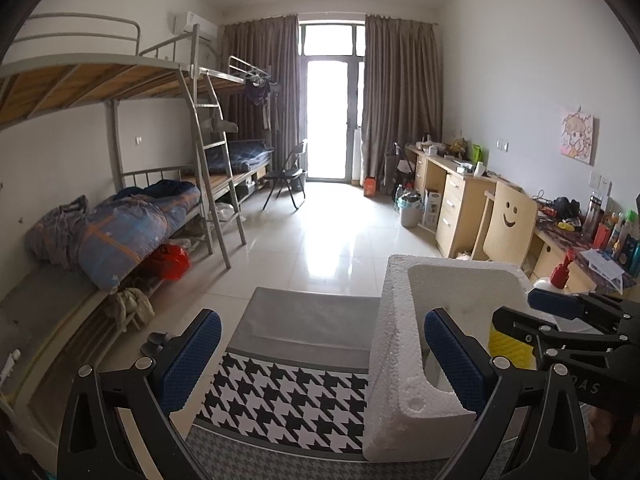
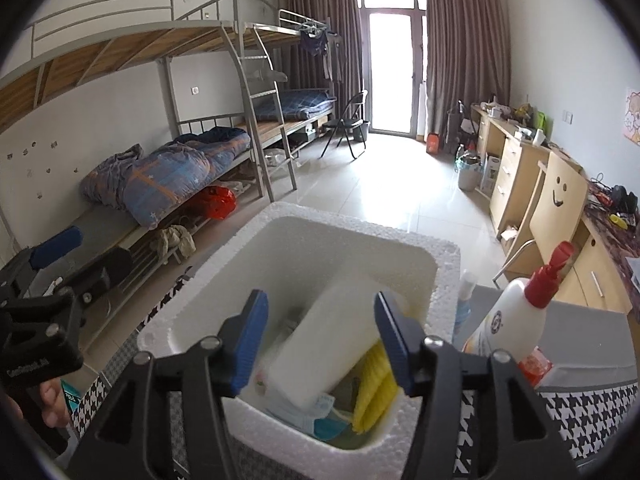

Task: Organize soft objects
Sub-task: 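Lower the white cloth into the foam box and open the right tool, then withdraw both tools from the box back toward the table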

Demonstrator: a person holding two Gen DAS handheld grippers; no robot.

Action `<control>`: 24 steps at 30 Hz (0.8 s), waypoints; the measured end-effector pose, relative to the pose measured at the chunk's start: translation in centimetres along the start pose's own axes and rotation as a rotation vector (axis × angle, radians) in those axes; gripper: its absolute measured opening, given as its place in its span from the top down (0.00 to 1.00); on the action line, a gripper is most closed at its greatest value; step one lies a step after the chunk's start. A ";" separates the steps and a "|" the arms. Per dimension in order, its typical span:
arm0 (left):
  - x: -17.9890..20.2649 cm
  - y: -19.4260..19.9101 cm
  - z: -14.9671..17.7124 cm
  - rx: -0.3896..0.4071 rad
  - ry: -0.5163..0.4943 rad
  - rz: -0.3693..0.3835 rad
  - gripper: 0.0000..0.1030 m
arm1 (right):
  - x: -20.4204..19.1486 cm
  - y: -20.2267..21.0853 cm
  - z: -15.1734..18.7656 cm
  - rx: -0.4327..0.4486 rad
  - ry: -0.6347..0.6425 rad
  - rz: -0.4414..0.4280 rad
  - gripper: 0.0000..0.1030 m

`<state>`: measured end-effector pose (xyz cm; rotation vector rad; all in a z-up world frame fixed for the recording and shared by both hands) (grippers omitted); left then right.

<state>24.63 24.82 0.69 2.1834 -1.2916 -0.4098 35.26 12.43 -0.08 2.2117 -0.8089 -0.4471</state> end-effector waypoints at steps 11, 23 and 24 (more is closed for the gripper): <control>1.1 3.3 0.9 0.034 -0.021 0.042 0.01 | -0.3 5.1 0.4 0.114 -0.016 0.006 0.15; 2.2 8.7 3.0 0.102 -0.056 0.073 0.01 | -1.8 10.6 3.3 0.211 -0.014 0.005 0.06; 2.3 9.0 3.2 0.103 -0.058 0.077 0.01 | -1.9 10.9 3.6 0.215 -0.014 0.008 0.06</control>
Point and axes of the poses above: each gripper's, at about its wrist camera, not at the fingertips, and y roughly against the way its jaws point, x to its right, z to its underside, the point moved 8 cm from there along -y, roughly the way its jaws point, and after that the axes turned 10 degrees about -x, right-handed, at the moved point
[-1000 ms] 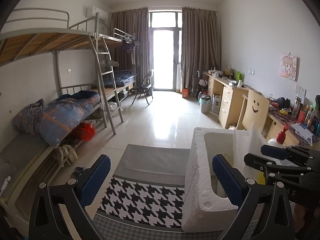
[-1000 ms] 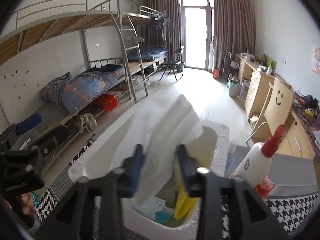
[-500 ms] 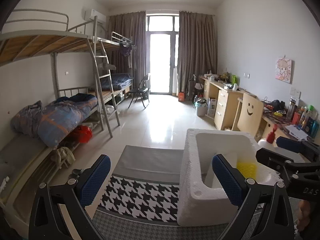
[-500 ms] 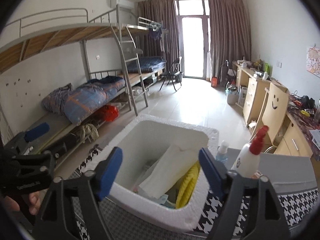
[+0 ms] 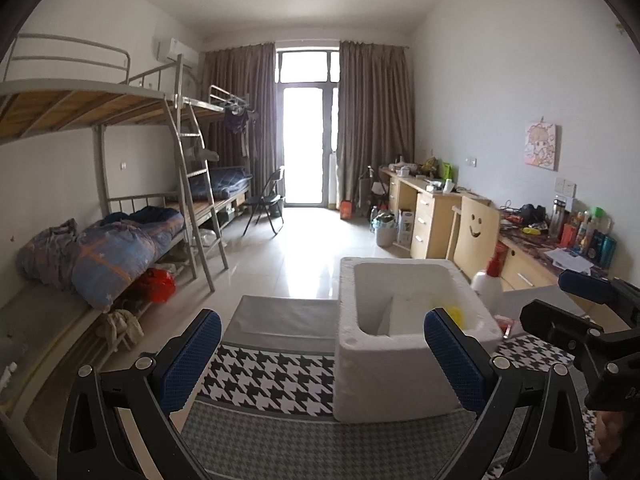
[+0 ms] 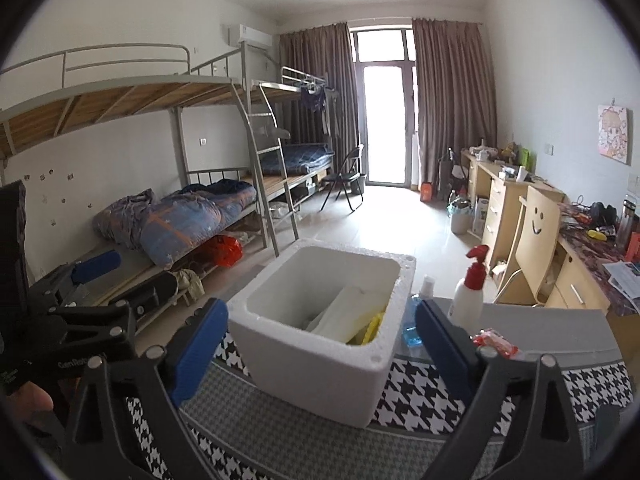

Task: Organize soft objects
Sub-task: 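Withdraw both tools from the box back toward the table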

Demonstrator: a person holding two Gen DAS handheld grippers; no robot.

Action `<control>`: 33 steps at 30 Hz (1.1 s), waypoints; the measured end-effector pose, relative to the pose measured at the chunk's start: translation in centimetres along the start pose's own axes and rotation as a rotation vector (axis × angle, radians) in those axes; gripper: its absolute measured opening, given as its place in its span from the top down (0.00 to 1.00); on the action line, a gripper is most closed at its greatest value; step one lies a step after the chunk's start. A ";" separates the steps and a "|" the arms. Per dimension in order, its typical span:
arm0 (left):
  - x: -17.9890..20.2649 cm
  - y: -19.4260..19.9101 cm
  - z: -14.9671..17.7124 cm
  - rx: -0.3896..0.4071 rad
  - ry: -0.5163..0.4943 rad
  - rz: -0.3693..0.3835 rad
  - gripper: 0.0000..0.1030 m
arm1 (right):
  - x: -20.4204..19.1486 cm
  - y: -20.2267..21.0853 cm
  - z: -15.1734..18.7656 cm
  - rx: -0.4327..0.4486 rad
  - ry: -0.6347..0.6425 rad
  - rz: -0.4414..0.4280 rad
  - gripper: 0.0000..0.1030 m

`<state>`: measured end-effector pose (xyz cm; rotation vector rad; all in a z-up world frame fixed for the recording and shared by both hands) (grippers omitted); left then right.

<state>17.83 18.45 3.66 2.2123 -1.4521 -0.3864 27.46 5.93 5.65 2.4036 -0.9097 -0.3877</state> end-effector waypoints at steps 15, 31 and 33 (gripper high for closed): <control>3.0 4.6 3.1 0.071 -0.044 0.060 0.01 | -0.2 5.5 4.3 0.081 -0.017 0.034 0.06; 4.1 7.7 6.4 0.155 -0.026 0.106 0.01 | 1.0 8.9 8.4 0.171 -0.050 0.094 0.06; 4.2 7.9 6.7 0.159 -0.026 0.106 0.01 | 1.2 9.1 8.9 0.180 -0.051 0.103 0.06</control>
Point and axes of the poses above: each gripper's, at about its wrist camera, not at the fingertips, and y roughly against the way its jaws point, x to its right, z to its underside, the point moved 8 cm from there along -y, roughly the way its jaws point, and after that the axes turned 10 degrees about -x, right-handed, at the moved point
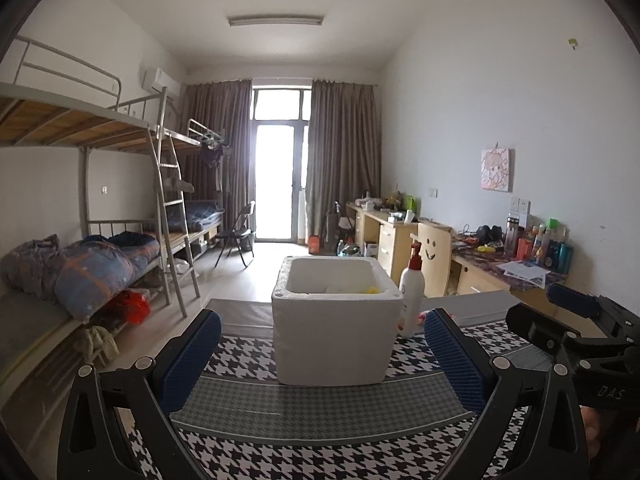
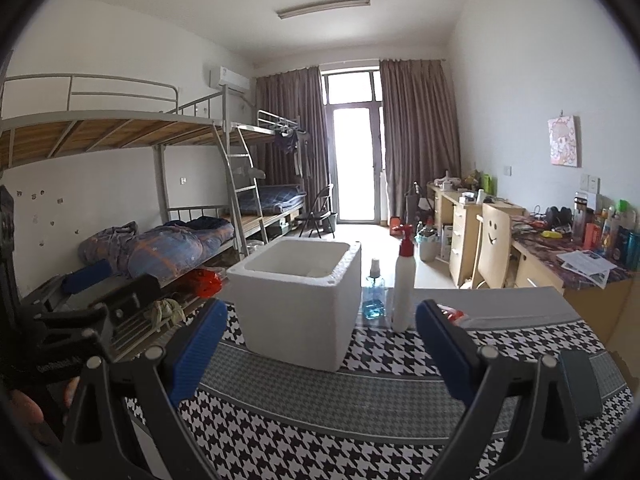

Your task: Organize soft objects

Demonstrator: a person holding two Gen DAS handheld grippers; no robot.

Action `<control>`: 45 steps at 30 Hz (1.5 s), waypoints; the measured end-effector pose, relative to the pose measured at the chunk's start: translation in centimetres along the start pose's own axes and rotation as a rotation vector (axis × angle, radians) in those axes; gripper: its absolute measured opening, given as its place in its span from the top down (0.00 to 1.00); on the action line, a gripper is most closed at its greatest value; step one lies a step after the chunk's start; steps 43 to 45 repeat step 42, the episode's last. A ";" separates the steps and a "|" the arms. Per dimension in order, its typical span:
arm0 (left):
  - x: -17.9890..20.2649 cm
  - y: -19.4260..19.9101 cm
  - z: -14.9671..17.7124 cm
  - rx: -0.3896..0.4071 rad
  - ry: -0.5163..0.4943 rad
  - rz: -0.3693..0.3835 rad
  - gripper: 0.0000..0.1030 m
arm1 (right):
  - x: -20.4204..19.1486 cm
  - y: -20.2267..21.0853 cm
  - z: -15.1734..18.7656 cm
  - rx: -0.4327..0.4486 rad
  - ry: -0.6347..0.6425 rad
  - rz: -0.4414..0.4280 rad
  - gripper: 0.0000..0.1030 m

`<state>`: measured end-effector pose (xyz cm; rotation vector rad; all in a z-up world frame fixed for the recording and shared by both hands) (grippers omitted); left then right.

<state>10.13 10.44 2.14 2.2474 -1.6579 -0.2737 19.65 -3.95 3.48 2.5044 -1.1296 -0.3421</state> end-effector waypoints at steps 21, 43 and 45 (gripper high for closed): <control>0.6 0.8 1.9 0.020 -0.014 -0.018 0.01 | 1.0 1.5 2.6 0.031 -0.015 0.035 0.06; 0.4 0.5 3.1 -0.001 -0.019 -0.025 0.01 | 1.4 1.4 3.3 0.010 -0.041 0.036 0.06; 0.4 0.5 3.1 -0.001 -0.019 -0.025 0.01 | 1.4 1.4 3.3 0.010 -0.041 0.036 0.06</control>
Point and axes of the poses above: each gripper's, at about its wrist camera, not at the fingertips, and y roughly against the way its jaws point, x to its right, z to its underside, the point moved 8 cm from there along -y, roughly the way its jaws point, and after that the axes turned 10 degrees about -x, right-handed, at the moved point
